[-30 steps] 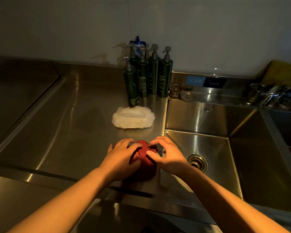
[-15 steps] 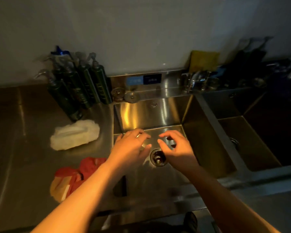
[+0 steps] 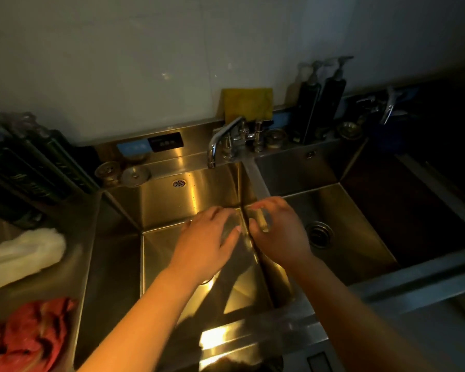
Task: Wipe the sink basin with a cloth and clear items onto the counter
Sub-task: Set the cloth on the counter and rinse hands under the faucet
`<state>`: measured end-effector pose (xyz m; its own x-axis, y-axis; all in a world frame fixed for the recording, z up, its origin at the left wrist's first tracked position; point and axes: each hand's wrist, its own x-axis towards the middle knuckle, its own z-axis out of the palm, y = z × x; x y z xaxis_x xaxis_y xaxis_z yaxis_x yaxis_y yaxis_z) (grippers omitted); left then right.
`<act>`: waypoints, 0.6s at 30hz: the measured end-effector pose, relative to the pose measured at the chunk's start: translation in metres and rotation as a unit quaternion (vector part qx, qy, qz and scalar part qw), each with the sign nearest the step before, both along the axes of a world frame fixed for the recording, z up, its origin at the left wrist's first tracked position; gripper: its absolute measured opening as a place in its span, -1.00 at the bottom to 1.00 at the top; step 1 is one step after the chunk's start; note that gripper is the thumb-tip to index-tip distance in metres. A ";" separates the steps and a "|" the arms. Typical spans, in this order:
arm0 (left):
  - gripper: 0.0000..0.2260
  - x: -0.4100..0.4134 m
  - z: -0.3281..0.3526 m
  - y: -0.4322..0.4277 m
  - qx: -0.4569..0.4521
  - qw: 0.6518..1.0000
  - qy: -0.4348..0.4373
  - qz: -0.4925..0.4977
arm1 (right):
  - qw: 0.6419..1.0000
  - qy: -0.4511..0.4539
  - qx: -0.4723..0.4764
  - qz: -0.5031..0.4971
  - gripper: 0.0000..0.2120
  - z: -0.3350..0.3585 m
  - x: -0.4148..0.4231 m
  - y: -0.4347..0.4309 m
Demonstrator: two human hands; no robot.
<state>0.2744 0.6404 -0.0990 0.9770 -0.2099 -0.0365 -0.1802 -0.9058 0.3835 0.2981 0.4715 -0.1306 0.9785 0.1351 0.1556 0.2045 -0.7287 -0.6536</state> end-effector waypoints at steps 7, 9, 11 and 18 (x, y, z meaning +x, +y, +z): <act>-0.63 0.016 0.005 -0.021 -0.014 1.000 -0.001 -0.001 | 0.999 0.002 0.030 0.013 -0.75 -0.003 0.007 -0.042; -0.64 0.020 0.005 -0.028 -0.022 1.000 0.000 -0.017 | 0.999 -0.007 0.035 0.003 -0.76 -0.002 0.006 -0.048; -0.64 0.026 0.004 -0.034 -0.030 0.999 -0.009 -0.038 | 0.999 -0.016 0.047 -0.002 -0.78 0.001 0.005 -0.052; -0.64 0.046 -0.004 -0.060 -0.081 0.993 -0.007 -0.086 | 0.996 -0.003 0.071 -0.060 -0.79 0.003 -0.005 -0.077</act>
